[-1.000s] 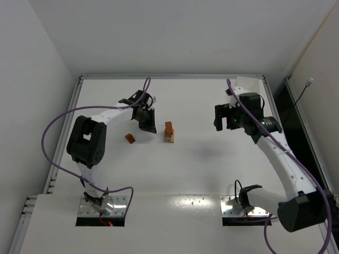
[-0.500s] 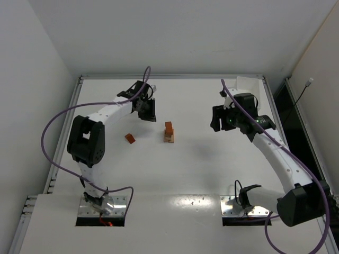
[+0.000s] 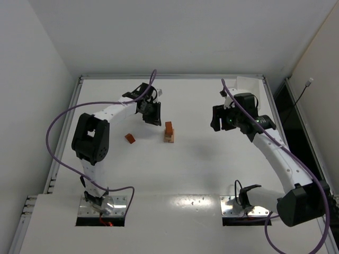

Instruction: Build the wood block tower

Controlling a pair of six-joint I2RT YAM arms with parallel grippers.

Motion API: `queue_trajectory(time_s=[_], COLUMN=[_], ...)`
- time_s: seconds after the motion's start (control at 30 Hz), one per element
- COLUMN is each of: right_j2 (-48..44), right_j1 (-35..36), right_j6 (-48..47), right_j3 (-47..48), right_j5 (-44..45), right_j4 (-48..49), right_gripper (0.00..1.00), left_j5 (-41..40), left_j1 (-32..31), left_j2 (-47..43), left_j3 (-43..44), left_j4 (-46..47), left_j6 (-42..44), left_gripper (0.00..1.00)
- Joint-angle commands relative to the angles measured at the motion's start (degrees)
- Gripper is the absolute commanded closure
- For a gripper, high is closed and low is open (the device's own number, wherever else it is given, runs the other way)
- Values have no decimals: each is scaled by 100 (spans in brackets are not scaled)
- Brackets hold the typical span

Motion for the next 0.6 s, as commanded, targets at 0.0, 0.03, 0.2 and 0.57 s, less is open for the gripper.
queue_trajectory(time_s=[0.0, 0.03, 0.2, 0.57], right_j2=[-128, -128, -128, -128], right_j1=[-20, -20, -20, -20], right_j6=[33, 33, 33, 33], right_j3=[27, 27, 27, 27], right_j5=[-2, -2, -2, -2], right_j4=[173, 173, 173, 173], right_gripper=[41, 41, 40, 40], left_j5=[233, 285, 286, 523], left_j1=[-57, -57, -57, -57], left_j2=[-22, 30, 31, 83], left_j3=[228, 280, 281, 334], left_j4=[-19, -19, -19, 95], left_j6=[37, 37, 37, 37], left_gripper=[82, 80, 79, 74])
